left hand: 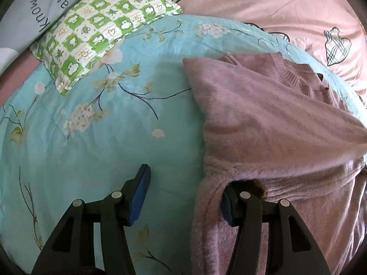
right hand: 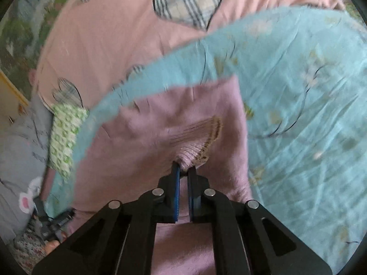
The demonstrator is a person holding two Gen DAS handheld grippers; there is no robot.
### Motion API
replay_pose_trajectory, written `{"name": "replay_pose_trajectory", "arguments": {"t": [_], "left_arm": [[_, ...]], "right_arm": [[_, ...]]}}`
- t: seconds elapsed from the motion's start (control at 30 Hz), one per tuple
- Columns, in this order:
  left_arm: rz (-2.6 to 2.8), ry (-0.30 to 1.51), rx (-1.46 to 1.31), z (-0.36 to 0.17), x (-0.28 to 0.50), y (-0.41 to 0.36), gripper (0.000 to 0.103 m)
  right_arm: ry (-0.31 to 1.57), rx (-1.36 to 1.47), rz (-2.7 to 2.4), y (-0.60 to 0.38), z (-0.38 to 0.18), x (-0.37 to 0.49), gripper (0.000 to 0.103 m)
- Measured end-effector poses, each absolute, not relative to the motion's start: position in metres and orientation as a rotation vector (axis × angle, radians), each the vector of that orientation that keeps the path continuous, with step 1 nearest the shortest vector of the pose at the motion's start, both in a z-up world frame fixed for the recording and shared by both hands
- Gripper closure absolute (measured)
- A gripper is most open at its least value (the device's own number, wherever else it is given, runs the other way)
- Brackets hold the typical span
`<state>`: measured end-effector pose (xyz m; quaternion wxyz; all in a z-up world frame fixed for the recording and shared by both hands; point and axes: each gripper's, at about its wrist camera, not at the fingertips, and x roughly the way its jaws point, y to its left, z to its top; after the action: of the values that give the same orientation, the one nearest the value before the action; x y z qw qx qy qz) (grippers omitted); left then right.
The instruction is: Fold small clothes
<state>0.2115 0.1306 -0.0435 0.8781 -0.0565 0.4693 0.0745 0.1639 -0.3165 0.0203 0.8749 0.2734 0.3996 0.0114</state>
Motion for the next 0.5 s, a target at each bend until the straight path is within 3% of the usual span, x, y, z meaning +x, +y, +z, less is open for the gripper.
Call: {"name": "replay_pose_trajectory", "arguments": {"t": [0.33,0.43,0.5], "left_arm": [[0.133,1.009,-0.13,-0.043,0.202,0.135,0.047],[0.129,1.02,-0.134,-0.041,0.198,0.138,0.046],[0.126,1.025,-0.146,-0.04,0.194,0.14,0.046]], "right_arm": [[0.99,0.558,-0.043,-0.322,-0.028,0.163,0.097],[0.989,0.546,-0.052,-0.319,-0.02,0.159,0.089],[0.977,0.526,-0.064,-0.318,-0.011,0.152,0.073]]}}
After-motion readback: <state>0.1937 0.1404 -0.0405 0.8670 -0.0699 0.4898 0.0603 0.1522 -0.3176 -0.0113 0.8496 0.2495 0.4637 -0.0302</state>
